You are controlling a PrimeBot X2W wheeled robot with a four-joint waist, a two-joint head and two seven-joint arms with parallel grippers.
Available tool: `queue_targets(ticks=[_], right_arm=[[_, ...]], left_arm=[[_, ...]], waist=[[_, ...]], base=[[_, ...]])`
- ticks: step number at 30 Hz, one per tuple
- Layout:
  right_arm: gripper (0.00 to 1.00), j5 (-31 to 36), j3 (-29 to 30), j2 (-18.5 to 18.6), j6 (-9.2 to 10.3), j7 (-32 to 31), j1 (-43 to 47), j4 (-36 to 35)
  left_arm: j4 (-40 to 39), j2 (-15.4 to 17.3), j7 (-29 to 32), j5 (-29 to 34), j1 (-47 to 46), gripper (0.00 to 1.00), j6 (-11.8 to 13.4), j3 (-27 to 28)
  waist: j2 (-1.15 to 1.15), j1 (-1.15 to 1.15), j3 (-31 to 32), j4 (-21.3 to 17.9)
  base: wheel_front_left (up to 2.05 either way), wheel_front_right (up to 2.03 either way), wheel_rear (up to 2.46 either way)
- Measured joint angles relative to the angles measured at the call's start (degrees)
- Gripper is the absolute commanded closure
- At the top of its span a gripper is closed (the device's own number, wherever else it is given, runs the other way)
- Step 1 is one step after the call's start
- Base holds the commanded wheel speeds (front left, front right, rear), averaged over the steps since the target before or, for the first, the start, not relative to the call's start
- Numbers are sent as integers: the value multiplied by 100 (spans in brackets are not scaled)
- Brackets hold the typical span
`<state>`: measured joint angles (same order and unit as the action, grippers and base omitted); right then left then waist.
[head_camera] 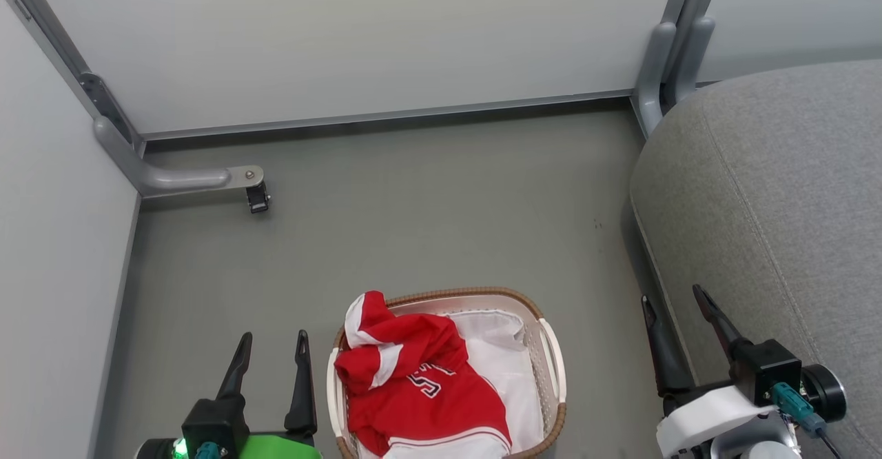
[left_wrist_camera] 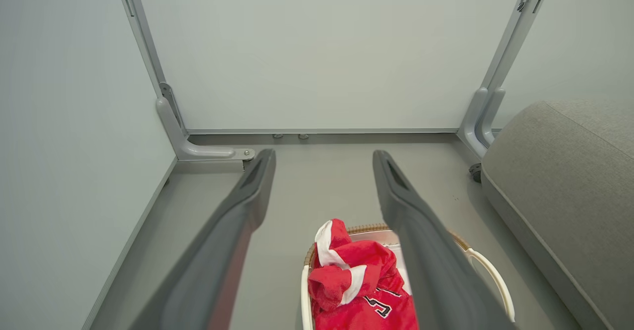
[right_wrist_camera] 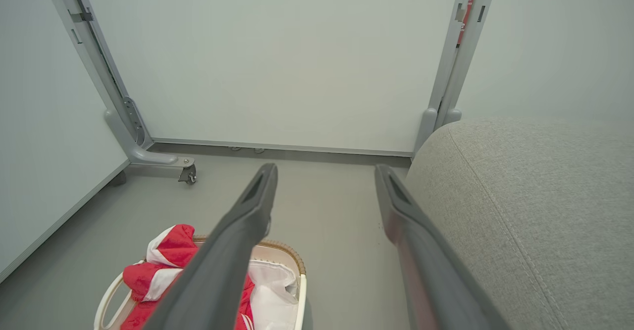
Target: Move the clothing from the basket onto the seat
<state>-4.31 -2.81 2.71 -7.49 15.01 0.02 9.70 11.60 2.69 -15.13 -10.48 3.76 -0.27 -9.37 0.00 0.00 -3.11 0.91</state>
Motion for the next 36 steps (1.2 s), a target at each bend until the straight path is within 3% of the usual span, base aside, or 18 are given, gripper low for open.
queue_targets(ticks=[13,26,36], right_arm=[[0,-4,105,2,-1,8,-721,-296],[0,-380,-4,10,-2,8,-1820,-561],[0,-692,-176,11,-2,8,-2175,-612]], left_arm=[[431,78,0,823,-1257,0,-427,-423],[3098,508,0,1521,-3080,0,-627,-1183],[4624,786,234,1715,-4127,0,-625,-1307]], waist=[[0,0,-944,-124],[0,1,-2533,-508],[0,1,-3605,-945]], base=[[0,0,0],[0,0,0],[0,0,0]])
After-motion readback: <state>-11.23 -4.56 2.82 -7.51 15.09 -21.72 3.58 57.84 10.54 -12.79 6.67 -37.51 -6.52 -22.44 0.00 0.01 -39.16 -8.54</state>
